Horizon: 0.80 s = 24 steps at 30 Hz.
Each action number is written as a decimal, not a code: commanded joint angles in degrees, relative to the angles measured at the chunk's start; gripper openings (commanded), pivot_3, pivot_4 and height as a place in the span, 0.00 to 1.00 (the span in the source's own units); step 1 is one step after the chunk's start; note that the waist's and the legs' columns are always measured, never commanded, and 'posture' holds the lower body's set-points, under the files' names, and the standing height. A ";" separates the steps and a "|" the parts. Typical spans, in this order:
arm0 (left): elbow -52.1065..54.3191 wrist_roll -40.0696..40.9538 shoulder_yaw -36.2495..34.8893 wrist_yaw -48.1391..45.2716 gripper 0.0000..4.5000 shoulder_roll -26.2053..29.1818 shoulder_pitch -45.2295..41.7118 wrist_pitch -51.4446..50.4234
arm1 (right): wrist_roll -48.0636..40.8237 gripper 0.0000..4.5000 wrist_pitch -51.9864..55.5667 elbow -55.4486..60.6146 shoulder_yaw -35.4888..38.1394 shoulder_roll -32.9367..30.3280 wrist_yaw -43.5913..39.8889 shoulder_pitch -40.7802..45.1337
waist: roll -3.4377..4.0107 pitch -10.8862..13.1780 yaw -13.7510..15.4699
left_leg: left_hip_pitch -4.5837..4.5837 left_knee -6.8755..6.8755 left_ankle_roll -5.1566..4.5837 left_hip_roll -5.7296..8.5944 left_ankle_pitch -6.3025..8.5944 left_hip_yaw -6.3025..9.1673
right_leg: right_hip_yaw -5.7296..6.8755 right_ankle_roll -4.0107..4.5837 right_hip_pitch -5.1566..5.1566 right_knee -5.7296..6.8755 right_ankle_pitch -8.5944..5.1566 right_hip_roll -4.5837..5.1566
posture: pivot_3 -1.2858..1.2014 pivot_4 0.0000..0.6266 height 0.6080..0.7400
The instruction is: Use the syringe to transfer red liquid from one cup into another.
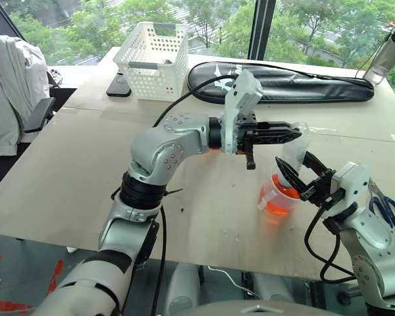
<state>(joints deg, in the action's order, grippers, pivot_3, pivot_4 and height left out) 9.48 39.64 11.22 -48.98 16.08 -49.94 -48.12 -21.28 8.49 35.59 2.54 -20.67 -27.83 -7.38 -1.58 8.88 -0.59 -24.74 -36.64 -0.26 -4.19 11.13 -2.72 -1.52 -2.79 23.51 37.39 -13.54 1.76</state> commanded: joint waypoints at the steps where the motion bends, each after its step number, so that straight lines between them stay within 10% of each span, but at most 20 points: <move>1: 1.77 -0.23 0.48 -1.19 0.00 -0.55 -0.27 1.45 | -0.40 0.34 0.34 1.84 -0.92 -0.40 -0.34 0.21 | 0.00 0.00 0.00 | 0.00 0.00 0.00 0.00 0.00 0.00 | 0.00 0.00 0.00 0.00 0.00 0.00 | 0.52 0.24 0.88; 24: -3.35 -1.17 -3.49 -3.00 0.00 -2.25 -6.04 4.78 | -1.39 0.33 2.00 3.61 -2.10 -1.17 0.03 -1.73 | 0.00 0.00 0.02 | -0.03 -0.01 0.00 0.01 0.00 0.00 | 0.00 -0.01 0.01 0.00 -0.01 0.00 | 0.52 0.24 0.88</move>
<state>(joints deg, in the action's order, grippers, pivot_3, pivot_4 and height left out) 5.18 37.77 11.26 -52.70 14.80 -52.75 -45.92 -22.84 9.80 36.88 2.25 -21.01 -26.61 -8.25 -1.58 8.89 -0.57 -24.77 -36.65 -0.26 -4.18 11.13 -2.71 -1.52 -2.79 23.52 37.39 -13.55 1.76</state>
